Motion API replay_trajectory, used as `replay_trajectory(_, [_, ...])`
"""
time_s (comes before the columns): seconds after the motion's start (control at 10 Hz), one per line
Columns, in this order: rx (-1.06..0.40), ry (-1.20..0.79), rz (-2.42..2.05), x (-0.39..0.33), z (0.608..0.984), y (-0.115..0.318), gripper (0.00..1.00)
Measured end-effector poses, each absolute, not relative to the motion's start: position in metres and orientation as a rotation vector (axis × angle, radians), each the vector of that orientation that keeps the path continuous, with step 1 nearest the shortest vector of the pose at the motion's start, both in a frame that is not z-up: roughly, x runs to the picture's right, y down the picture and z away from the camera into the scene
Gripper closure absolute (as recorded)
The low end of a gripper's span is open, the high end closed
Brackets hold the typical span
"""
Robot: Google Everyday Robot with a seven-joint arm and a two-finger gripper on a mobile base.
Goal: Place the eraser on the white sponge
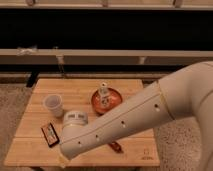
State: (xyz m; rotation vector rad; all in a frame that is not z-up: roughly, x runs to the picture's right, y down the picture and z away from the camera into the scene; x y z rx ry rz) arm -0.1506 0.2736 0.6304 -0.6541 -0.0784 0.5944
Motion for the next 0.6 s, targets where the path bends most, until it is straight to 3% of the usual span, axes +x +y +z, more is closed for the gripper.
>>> replay_trajectory(0.6, [-0.639, -0.117, 0.576, -0.161, 0.623, 0.272, 0.20])
